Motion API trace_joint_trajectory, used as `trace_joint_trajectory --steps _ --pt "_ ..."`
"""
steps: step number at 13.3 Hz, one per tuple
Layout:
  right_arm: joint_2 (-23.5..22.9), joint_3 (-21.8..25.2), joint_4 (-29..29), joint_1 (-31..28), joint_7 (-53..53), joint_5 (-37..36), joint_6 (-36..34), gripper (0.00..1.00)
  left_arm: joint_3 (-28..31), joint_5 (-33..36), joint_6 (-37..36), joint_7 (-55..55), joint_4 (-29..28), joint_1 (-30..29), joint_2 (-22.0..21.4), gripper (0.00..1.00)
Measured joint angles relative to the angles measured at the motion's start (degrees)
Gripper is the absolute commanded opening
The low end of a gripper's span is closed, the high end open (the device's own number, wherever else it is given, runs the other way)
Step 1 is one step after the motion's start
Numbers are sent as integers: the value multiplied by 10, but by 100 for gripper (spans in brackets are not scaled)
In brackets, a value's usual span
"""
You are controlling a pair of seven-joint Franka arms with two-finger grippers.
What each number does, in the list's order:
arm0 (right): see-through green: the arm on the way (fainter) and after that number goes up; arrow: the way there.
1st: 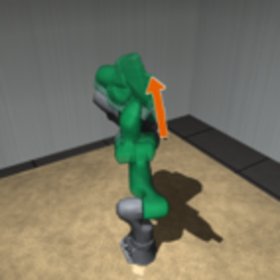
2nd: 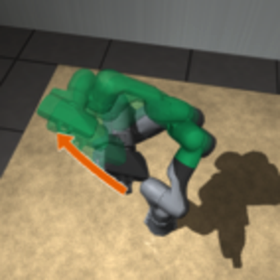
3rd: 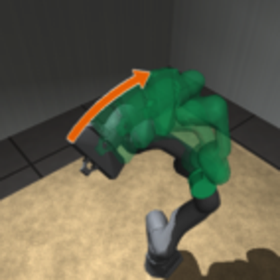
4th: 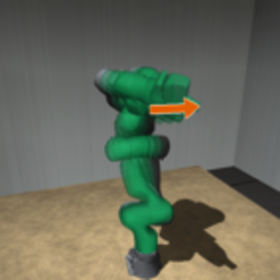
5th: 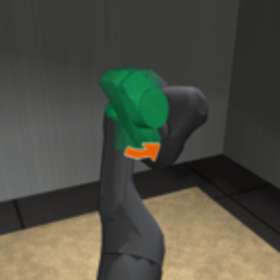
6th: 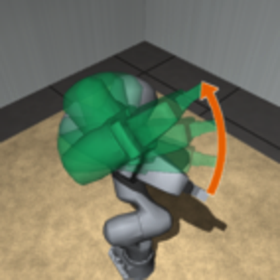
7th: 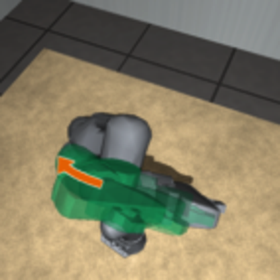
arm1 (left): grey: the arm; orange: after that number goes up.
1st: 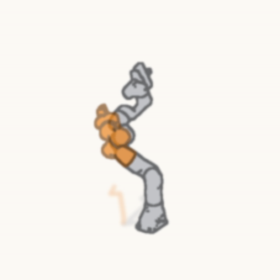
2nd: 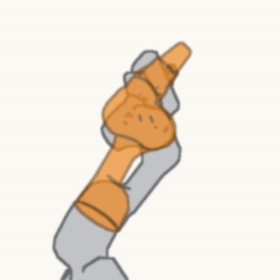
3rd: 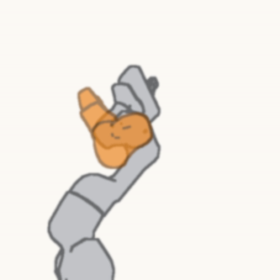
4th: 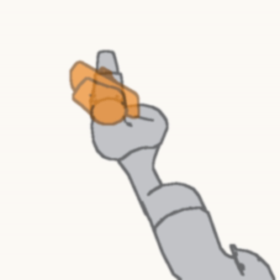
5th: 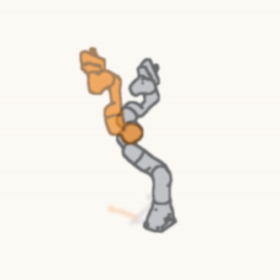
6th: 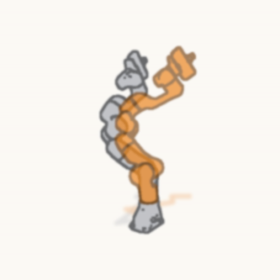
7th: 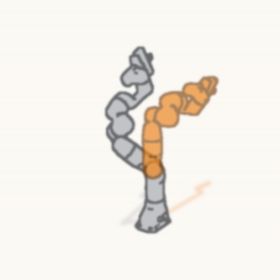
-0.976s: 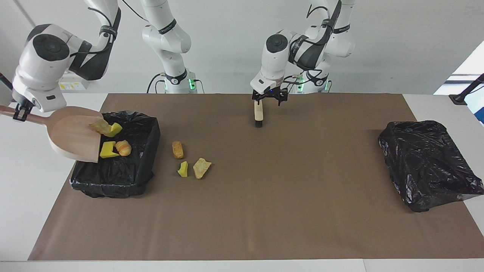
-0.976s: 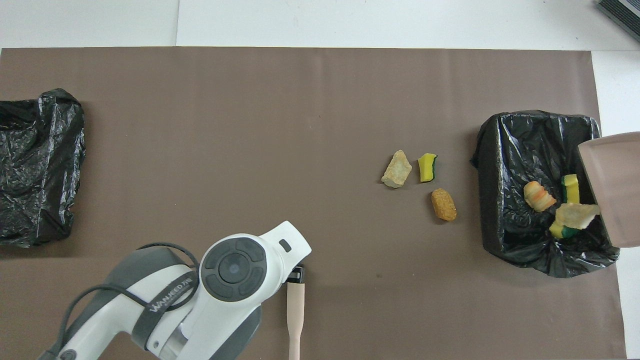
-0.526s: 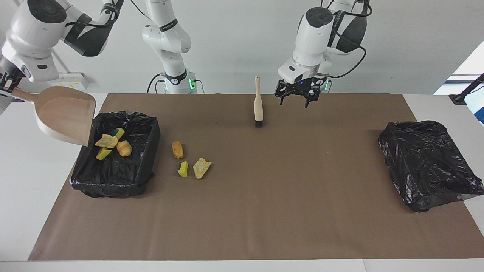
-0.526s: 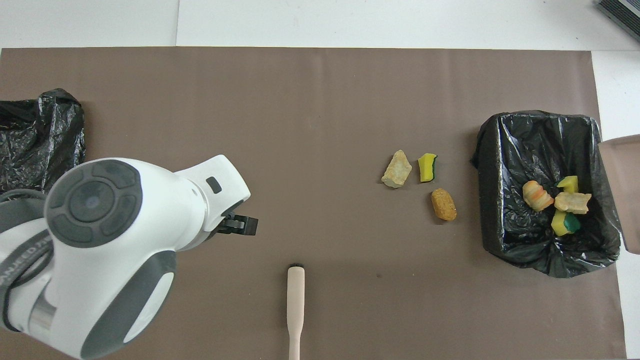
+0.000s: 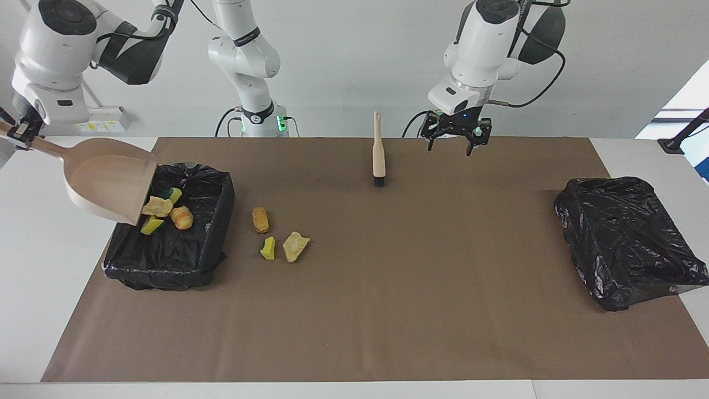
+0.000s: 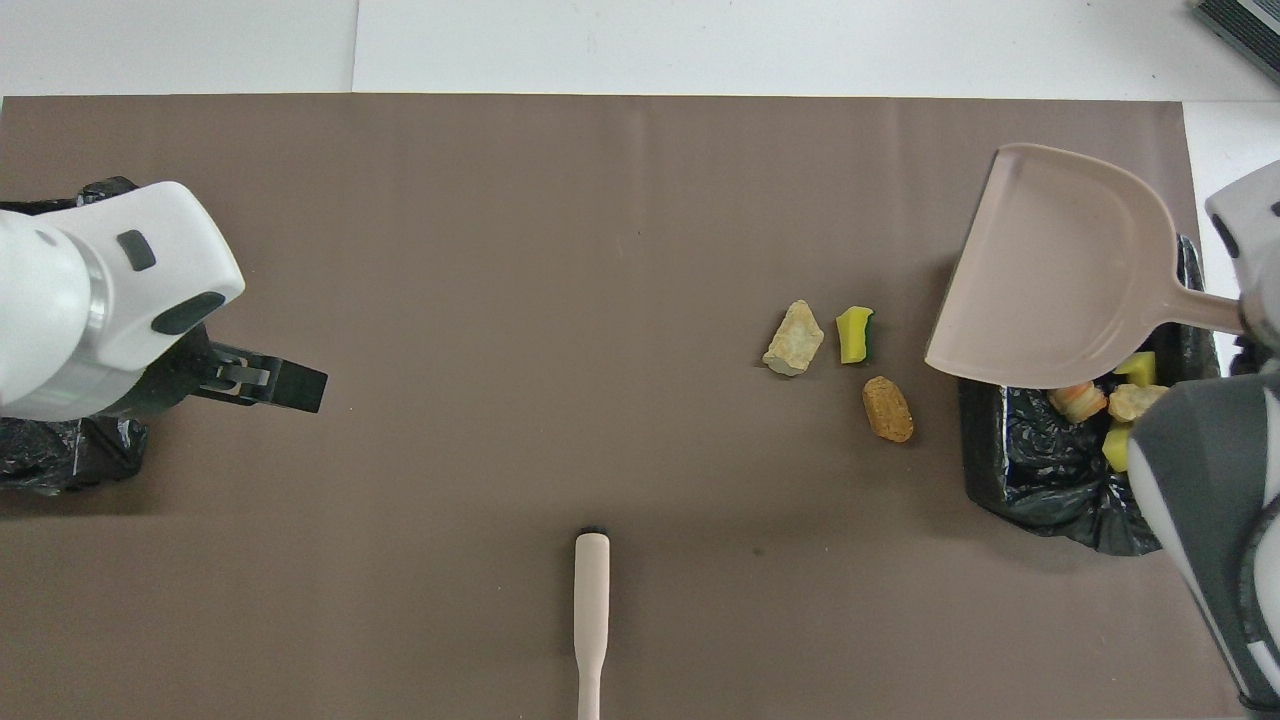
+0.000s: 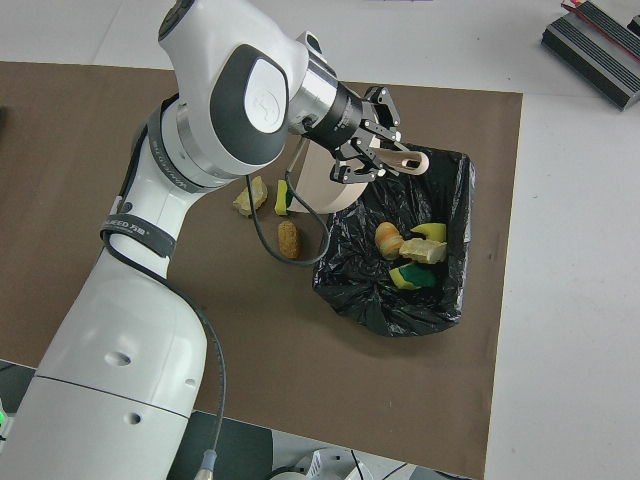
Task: Sweep and dump trash in bin
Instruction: 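Tip the dustpan over the bin with the right gripper while the left gripper withdraws, then set the dustpan down mid-table with the right gripper and release it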
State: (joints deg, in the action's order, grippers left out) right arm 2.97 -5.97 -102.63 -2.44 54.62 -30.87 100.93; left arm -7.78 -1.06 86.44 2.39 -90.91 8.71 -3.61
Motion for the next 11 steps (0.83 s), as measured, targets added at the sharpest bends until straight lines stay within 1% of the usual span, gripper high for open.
trace_joint_trajectory --steps 3,6,8,11 --pt "-23 -6 -1 71 -188 78 0 0 2 0 -23 -5 29 -19 12 100" --pt "-84 -8 27 146 -436 163 2 0 3 0 -50 -5 57 -32 19 100" --pt "-141 -8 68 178 -598 217 10 0 3 0 -54 -6 66 -36 20 100" --pt "-224 -9 146 222 -783 269 30 0 4 0 -55 -6 69 -37 20 100"
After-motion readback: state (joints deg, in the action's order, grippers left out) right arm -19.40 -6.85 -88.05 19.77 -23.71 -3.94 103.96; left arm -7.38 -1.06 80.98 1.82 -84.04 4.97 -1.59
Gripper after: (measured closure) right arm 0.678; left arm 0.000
